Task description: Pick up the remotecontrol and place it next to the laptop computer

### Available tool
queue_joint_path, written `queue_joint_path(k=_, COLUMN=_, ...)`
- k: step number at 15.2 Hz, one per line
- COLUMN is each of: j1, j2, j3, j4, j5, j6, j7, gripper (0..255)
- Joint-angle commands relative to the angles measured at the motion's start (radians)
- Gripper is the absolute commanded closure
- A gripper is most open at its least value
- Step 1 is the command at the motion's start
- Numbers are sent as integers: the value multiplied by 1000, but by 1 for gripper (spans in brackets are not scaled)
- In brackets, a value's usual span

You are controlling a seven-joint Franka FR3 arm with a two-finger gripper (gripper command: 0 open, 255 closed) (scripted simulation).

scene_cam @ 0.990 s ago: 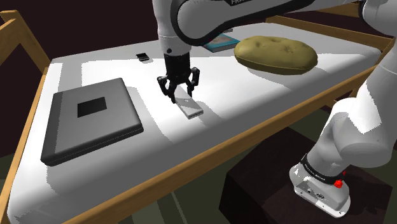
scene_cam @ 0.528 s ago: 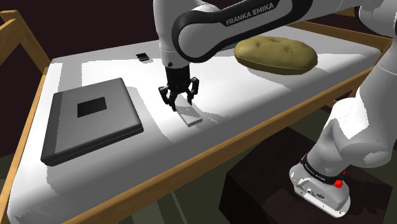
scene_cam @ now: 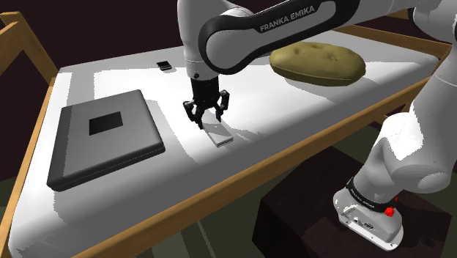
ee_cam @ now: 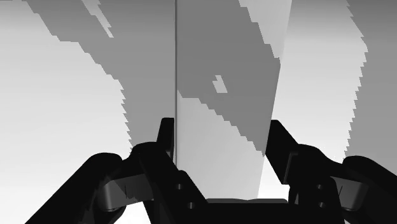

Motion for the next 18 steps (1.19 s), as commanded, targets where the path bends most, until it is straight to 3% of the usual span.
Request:
queue_joint_path(k=1, j1=0, j2=0, j3=0, j4=0, j5=0, j6=0, j7=0, gripper=0)
queue_joint_path(k=6, j1=0, j2=0, j3=0, j4=0, j5=0, j6=0, j7=0, gripper=0)
queue_joint_path(k=10, j1=-1, j2=-13, j3=-1, j4=113, j5=3, j6=-125, j7=-2, gripper=0)
queue_joint_path(k=18, j1=-1, j2=-13, j3=-1, j4=113, j5=3, j6=-125, j7=-2, gripper=0)
